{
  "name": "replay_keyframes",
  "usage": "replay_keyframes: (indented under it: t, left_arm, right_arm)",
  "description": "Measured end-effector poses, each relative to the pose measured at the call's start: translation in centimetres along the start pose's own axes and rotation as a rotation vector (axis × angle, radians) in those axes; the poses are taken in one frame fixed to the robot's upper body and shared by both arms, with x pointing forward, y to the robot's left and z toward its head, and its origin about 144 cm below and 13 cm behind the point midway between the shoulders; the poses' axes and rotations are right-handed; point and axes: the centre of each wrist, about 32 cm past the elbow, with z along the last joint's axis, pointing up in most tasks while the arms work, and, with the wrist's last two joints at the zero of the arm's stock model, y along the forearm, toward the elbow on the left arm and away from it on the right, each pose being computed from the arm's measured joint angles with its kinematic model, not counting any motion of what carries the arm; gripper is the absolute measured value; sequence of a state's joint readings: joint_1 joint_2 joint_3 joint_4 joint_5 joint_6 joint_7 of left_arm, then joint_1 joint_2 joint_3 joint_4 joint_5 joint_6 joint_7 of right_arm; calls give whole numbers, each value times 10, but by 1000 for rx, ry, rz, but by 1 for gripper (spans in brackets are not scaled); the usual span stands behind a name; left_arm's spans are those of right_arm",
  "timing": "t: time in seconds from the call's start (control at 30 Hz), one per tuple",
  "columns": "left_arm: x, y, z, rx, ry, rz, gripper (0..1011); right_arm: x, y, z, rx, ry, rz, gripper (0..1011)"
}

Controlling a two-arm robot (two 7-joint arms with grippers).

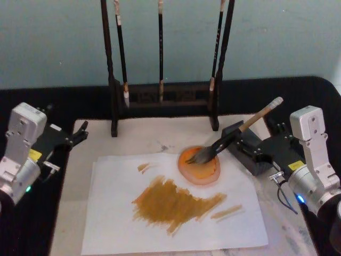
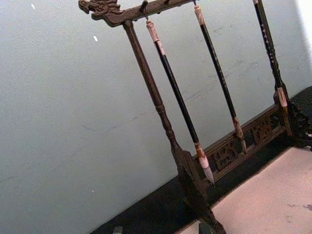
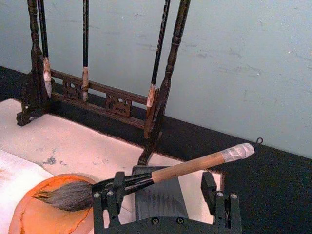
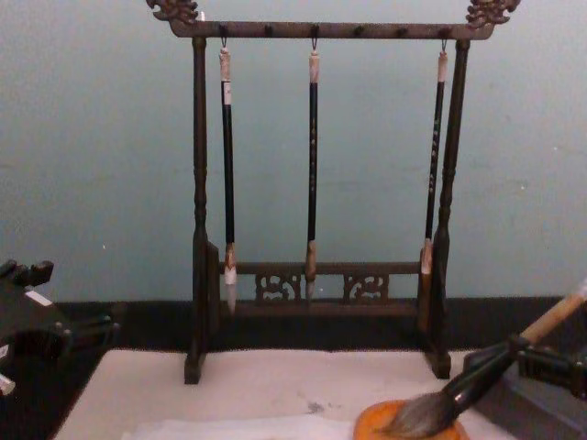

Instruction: Pick up the brush from the inkstone, write on the paper, then place the brush back to its original position.

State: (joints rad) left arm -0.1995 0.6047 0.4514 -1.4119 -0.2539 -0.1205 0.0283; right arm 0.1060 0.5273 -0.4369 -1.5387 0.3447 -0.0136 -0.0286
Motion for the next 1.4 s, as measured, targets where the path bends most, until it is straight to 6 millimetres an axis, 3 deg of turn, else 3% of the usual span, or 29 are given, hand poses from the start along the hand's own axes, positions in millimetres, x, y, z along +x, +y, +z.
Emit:
replay_keyframes:
  t: [1.4]
  left_arm:
    - [0, 0, 0, 0, 0, 0, 1010]
  right_arm:
    - [0, 0, 0, 0, 0, 0, 1000]
